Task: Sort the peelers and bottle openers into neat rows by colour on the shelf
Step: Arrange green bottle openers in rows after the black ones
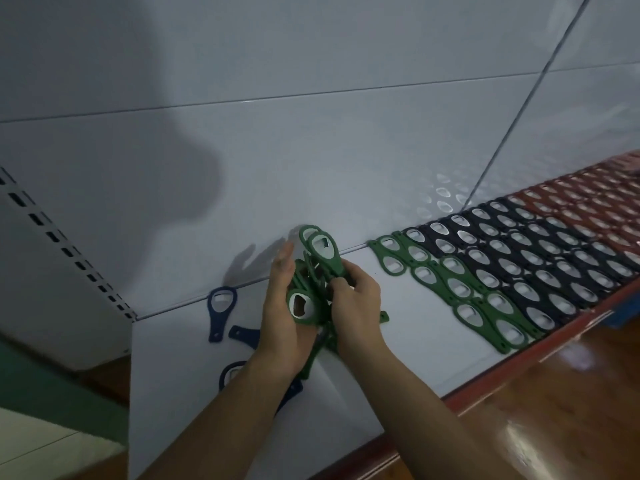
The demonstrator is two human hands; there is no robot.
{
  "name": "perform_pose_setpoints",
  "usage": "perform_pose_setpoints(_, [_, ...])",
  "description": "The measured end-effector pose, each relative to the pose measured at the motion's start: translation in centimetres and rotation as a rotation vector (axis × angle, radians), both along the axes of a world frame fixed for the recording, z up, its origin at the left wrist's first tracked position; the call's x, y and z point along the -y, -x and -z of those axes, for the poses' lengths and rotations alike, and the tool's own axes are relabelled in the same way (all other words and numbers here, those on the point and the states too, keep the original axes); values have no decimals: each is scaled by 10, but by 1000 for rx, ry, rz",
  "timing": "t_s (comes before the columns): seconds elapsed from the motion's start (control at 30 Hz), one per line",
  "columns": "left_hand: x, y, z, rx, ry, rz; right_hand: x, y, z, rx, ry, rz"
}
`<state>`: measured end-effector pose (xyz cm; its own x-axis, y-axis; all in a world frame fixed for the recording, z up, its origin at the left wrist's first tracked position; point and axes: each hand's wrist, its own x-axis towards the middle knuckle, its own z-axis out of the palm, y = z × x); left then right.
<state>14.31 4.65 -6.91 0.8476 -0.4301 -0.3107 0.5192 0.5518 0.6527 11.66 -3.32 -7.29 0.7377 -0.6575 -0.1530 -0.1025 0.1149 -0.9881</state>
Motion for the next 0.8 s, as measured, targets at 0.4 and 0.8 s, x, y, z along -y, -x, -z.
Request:
perform_pose_setpoints(0.4, [14,-27,5,76,-358,-233,-23,30,3,55,364,-129])
perform_pose_setpoints(0.8, [20,-37,10,34,-353,-354,-21,32,17,58,370,-52])
